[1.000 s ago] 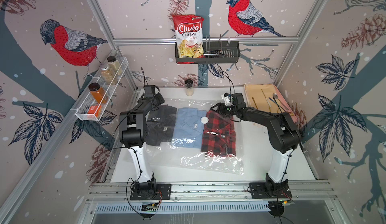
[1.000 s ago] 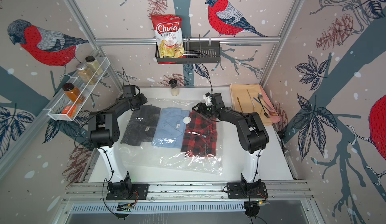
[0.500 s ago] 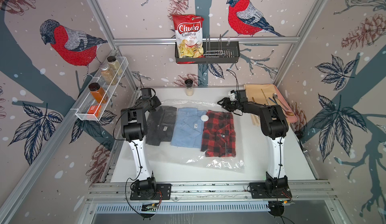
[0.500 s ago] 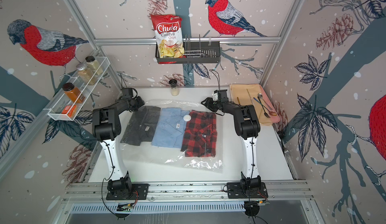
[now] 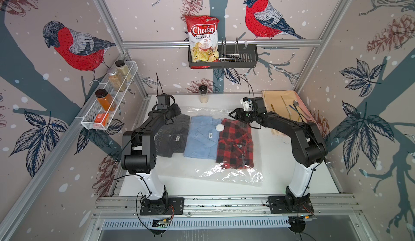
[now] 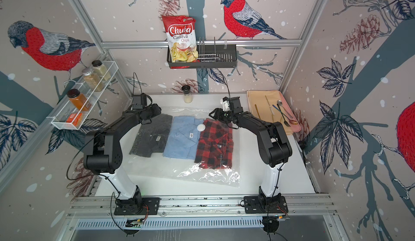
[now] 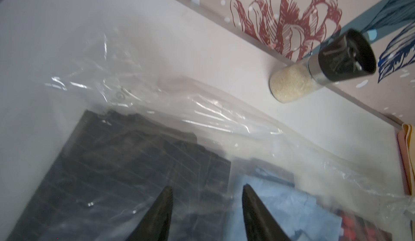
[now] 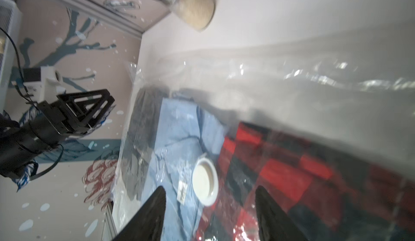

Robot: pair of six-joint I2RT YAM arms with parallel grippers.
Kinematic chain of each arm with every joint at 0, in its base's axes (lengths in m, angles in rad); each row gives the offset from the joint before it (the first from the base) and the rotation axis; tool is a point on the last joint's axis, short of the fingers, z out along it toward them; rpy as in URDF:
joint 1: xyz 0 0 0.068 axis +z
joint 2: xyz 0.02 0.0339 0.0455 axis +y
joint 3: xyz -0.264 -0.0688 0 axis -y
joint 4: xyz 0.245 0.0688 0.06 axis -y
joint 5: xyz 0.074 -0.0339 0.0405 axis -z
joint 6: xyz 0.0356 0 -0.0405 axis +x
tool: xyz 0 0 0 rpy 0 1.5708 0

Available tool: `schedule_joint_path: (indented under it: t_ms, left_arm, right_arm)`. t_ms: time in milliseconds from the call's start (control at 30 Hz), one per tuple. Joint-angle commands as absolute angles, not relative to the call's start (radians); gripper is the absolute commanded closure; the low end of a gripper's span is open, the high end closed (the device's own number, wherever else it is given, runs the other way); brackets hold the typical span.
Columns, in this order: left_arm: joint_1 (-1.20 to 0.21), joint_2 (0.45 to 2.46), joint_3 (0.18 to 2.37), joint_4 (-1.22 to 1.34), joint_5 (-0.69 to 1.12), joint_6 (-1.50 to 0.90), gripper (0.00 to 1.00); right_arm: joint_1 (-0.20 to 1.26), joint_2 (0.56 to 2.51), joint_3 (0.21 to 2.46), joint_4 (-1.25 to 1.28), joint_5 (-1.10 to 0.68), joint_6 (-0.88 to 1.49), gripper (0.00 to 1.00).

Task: Place the folded shirt into the vacuum bag
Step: Adjust the vacuum bag at the center of the board.

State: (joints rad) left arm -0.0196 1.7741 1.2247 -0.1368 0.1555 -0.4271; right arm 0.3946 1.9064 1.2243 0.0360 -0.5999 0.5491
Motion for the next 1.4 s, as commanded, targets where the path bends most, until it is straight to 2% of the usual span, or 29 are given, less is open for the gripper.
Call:
schedule_joint_path:
  t_ms: [0, 233, 433, 667, 900, 1000, 1200, 1367]
  left_arm:
    - [-0.072, 1.764, 1.156, -0.064, 0.210, -0.432, 0.49]
    - [-0.115, 1.808, 1.056, -0.039, 0.207, -0.419, 0.49]
    - [-0.134, 1.663, 1.012, -0.069, 0.197, -0.405, 0.49]
    - [-0.196, 1.524, 0.872, 0.008, 0.192, -0.469, 0.48]
    - [-0.233, 1.604, 0.727, 0.147, 0.213, -0.523, 0.48]
    - [-0.233, 1.630, 0.715, 0.153, 0.215, -0.523, 0.49]
    - [-0.267, 1.504, 0.736, 0.067, 0.154, -0.510, 0.48]
    - [-0.331, 1.458, 0.851, 0.006, 0.147, -0.478, 0.47]
  right_arm:
    - [0.406, 1.914, 1.162, 0.068, -0.636, 0.540, 0.36]
    - [0.353, 1.994, 1.108, 0.066, -0.560, 0.546, 0.38]
    - [0.353, 1.845, 1.092, 0.036, -0.583, 0.520, 0.36]
    - [0.350, 1.721, 0.915, 0.118, -0.675, 0.543, 0.35]
    - [0.299, 1.799, 0.830, 0.133, -0.587, 0.546, 0.37]
    - [0.295, 1.768, 0.841, 0.106, -0.580, 0.533, 0.37]
    - [0.280, 1.627, 0.859, 0.053, -0.574, 0.516, 0.36]
    - [0.161, 1.587, 0.849, 0.040, -0.556, 0.506, 0.35]
